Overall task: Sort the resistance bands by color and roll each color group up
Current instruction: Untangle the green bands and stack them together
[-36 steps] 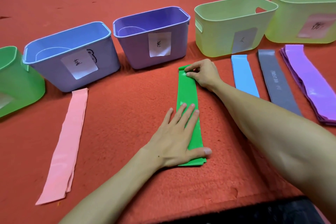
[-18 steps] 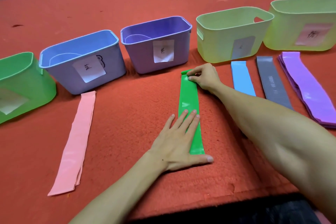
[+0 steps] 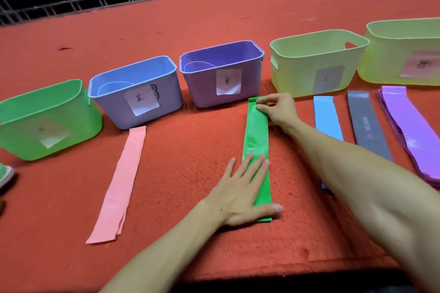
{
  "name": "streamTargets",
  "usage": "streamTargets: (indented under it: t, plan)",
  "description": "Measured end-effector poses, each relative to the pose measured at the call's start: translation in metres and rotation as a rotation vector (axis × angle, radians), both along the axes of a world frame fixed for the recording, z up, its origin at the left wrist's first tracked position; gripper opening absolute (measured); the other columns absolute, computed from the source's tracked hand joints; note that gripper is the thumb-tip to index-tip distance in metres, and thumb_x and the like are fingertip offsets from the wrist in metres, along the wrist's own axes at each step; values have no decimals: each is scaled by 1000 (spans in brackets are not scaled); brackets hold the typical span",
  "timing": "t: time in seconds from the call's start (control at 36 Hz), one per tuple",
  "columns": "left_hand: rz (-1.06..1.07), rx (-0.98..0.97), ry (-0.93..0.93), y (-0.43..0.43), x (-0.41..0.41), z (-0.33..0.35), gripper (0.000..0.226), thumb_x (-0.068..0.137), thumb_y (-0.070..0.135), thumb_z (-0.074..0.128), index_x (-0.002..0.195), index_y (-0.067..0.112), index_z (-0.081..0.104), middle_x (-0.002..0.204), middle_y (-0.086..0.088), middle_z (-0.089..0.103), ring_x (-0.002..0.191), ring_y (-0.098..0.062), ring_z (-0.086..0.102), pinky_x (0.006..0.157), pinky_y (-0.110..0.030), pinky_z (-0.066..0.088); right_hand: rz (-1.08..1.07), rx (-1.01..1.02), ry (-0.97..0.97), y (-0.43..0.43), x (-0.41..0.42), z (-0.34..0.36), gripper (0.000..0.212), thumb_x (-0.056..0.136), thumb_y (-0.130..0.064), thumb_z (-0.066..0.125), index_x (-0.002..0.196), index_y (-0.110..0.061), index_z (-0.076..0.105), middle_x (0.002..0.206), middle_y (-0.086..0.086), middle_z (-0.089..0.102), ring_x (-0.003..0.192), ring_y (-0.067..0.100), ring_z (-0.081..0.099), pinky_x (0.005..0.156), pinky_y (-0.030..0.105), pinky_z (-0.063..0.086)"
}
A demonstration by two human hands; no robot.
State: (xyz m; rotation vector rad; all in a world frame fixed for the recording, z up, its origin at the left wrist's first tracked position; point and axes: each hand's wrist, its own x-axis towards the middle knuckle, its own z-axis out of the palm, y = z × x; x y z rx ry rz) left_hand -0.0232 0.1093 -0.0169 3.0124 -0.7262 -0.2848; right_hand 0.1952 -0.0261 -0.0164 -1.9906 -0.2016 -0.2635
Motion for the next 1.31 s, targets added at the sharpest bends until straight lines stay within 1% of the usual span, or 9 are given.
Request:
streamTargets:
  t: [0.19,0.28,0.36,0.53,0.64,0.78,1.0,1.17,1.31]
  plan:
    - [55,-158,-52,5,4,-9,97,74,71,-19,155,22,3,162,6,-11,145,-12,-21,120,-38,-8,24,-28,30,13,14,-13,11,74,-18,79,86,-19,78,72,-8,68,69,11,57,71,31,52]
    - [199,-326,-65,6,7,-12,86,82,74,3,153,27,16,161,1,-16,147,-17,-19,122,-35,0,17,37,18,9,21,-6,12,75,-16,78,88,-18,78,67,-13,64,66,13,56,68,35,54]
    - [370,-322,-22,2,7,-12,89,70,75,14,152,40,8,160,-10,-18,147,-25,-18,119,-35,0,33,22,-13,3,23,4,14,77,-15,77,91,-14,77,76,-3,68,70,12,55,69,27,48]
    - [406,-466,-18,-2,4,-8,68,86,58,47,147,36,29,153,-3,32,147,-29,13,120,-37,7,56,106,-35,0,19,27,14,74,-12,79,82,-24,76,82,2,72,76,19,64,79,42,57]
    - [414,-784,-89,-6,-6,-3,50,77,33,66,124,20,59,118,2,63,115,-17,56,103,-26,37,65,168,-76,2,6,56,18,75,-9,78,83,-24,75,76,-4,68,69,7,56,72,31,53]
    - [506,-1080,-44,-14,-24,15,44,75,26,65,119,27,65,113,10,69,103,-4,65,97,-28,49,64,143,-115,-3,-4,87,16,76,-8,78,89,-16,76,79,-2,68,72,6,55,70,18,46]
    - [445,-1224,209,-19,-53,33,54,85,-11,63,132,13,53,106,-2,67,74,6,65,72,-12,51,59,35,-98,-2,-20,92,13,75,-5,78,85,-12,76,76,1,68,72,5,57,70,17,45]
    - [493,-1134,208,-17,-62,21,55,76,-1,77,125,17,60,99,-9,74,87,-13,71,84,-33,57,64,-139,-66,4,-39,59,14,74,-9,80,88,-9,78,77,-1,67,66,1,53,61,7,38]
    - [507,-1067,286,-16,-71,6,58,75,6,79,128,15,58,89,-9,74,76,-13,67,79,-31,57,95,-219,6,10,-46,23,12,74,-12,80,86,-11,78,87,5,74,82,15,66,87,33,53]
